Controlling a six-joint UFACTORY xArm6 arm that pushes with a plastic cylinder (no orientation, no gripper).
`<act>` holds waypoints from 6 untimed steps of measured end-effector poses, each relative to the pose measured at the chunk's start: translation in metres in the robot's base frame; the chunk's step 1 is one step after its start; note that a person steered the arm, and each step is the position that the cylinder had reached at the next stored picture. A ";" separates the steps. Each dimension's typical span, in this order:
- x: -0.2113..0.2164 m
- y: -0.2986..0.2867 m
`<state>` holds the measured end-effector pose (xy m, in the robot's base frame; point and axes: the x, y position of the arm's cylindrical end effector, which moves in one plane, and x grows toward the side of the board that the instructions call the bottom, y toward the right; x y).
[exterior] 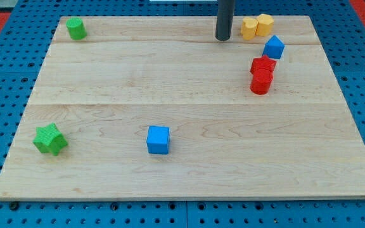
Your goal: Slide the blue triangle to the yellow heart
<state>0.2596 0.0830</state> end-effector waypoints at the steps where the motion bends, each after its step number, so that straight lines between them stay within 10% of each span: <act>1: 0.000 -0.001; 6: 0.000 -0.021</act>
<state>0.2596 0.0618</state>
